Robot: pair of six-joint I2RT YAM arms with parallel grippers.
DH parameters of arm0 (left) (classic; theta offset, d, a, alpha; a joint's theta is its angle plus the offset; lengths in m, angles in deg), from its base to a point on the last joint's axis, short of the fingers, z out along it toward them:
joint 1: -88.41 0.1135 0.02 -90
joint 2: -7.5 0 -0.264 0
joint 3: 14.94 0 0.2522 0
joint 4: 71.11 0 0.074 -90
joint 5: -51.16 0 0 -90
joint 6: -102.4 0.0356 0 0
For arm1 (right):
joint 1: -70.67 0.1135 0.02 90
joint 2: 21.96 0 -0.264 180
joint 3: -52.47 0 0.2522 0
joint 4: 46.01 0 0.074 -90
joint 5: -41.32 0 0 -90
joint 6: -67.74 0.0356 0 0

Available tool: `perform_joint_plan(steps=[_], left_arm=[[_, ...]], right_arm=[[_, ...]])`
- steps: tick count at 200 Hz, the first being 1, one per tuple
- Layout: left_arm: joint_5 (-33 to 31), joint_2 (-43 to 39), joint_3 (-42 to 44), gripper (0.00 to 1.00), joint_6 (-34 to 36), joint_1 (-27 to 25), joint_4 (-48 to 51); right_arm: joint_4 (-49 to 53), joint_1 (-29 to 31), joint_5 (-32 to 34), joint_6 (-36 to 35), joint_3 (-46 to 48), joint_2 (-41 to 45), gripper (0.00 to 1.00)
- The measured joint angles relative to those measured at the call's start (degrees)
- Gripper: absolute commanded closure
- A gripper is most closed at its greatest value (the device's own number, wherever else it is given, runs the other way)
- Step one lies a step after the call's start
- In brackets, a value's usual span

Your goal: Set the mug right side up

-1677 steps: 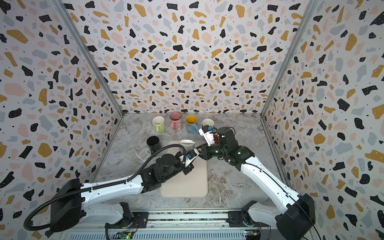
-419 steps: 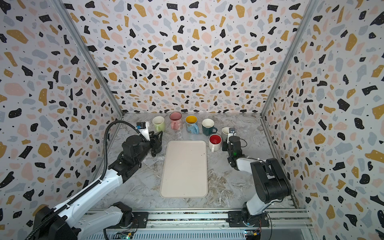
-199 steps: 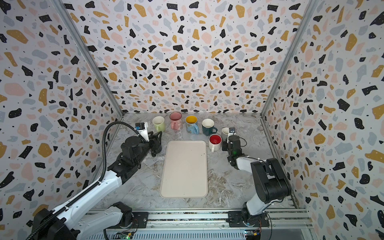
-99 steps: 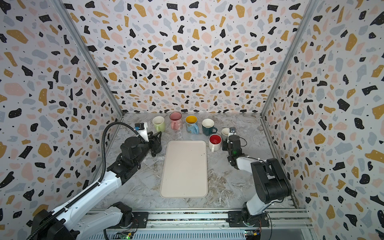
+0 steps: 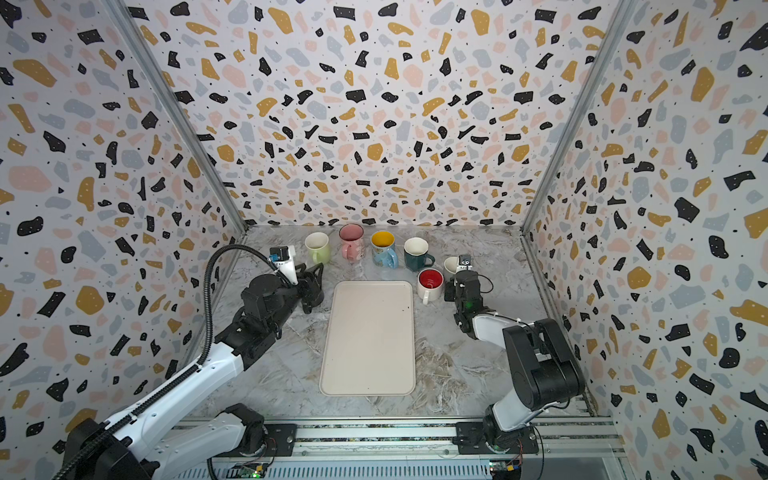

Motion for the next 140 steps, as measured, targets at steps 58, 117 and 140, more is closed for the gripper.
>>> perform_joint_plan(steps=[58,117,140], left_arm=[[0.0,-0.7,0.8,0.45,0.0,0.0,-0.5],[-1.0,-2.6,1.6,0.44,0.8,0.0,-0.2],[-3.4,-4.2,1.6,0.41,2.6,0.0,1.7]], right_arm=[[1.2,0.3,1.2,0.2,0.0,2.6,0.70],[2.6,0.7,2.2,0.4,1.7,6.1,0.67],[4.1,0.9,2.8,0.6,2.7,9.6,0.61]])
